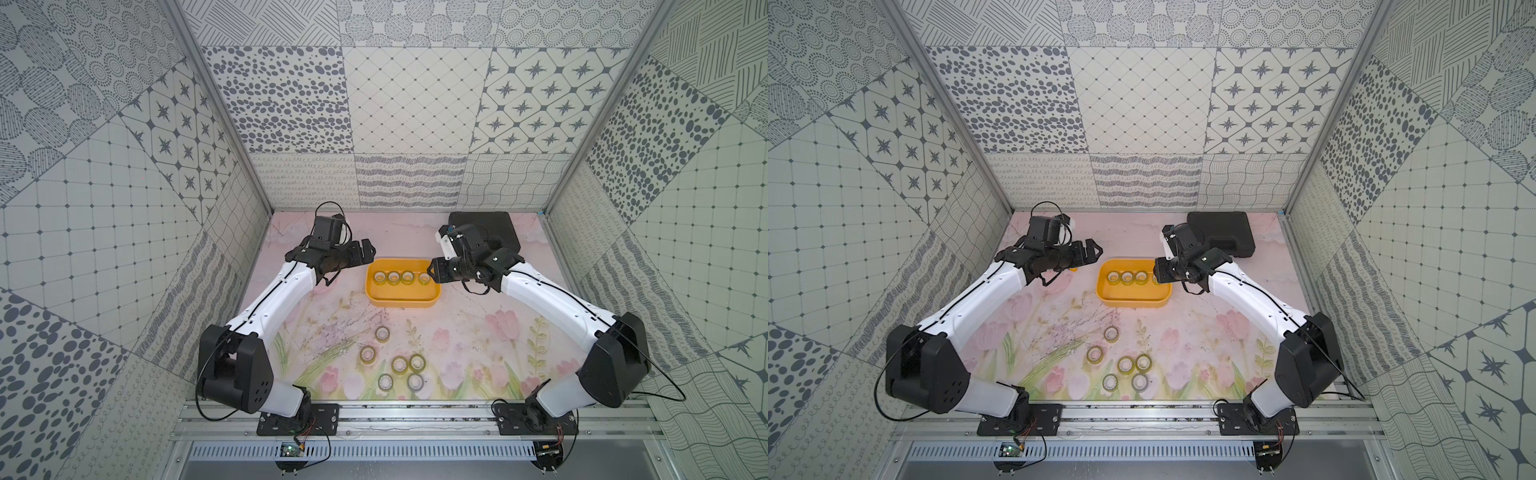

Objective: Put the transparent tape into the storage box
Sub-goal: Pick up the tape at the center of the board.

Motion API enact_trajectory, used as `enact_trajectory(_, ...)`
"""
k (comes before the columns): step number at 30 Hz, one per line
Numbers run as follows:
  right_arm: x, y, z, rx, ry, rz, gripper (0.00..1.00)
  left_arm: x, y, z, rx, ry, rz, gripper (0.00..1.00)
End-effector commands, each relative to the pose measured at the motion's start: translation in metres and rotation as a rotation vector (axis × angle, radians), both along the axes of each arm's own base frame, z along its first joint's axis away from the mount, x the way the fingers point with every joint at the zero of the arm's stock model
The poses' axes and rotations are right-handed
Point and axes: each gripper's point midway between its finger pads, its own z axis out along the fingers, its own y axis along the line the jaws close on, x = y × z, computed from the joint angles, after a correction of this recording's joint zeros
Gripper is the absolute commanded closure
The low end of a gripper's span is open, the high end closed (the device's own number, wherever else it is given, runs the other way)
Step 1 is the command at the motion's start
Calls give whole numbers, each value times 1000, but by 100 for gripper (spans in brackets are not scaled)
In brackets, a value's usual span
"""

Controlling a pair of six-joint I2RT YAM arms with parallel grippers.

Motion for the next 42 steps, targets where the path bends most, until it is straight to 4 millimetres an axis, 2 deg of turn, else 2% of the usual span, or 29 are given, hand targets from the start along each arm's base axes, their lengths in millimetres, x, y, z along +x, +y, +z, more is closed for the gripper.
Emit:
enact_trajectory(1, -18, 4, -2, 49, -7, 34, 56, -22, 7, -2, 1, 7, 19, 1)
enact_trajectory(5, -45, 1, -26, 31, 34, 57, 56, -39, 11, -14, 47, 35, -17, 1)
enact_trajectory(7, -57, -2, -43, 29, 64, 52, 56, -37, 15, -15, 59, 49, 9, 1)
enact_trajectory(11, -76, -3, -71, 42, 135, 50, 56, -32, 7, -9, 35, 32, -23, 1)
enact_trajectory(16, -99, 8, -100, 41, 227, 99, 56, -34, 5, -18, 46, 61, -48, 1)
enact_trajectory(23, -126, 29, -111, 36, 280, 179, 56, -45, 20, -12, 95, 30, -9, 1)
enact_trajectory(28, -142, 34, -114, 12, 285, 208, 56, -45, 18, -12, 70, 33, 10, 1)
enact_trajectory(33, -154, 35, -126, -29, 305, 234, 56, -35, 9, -5, 69, 30, -47, 1)
enact_trajectory(38, -157, 34, -134, -60, 295, 221, 56, -14, 2, 6, 90, 37, -89, 1)
enact_trajectory(42, -166, 33, -137, -81, 309, 235, 56, -7, 2, -5, 65, 44, -66, 1)
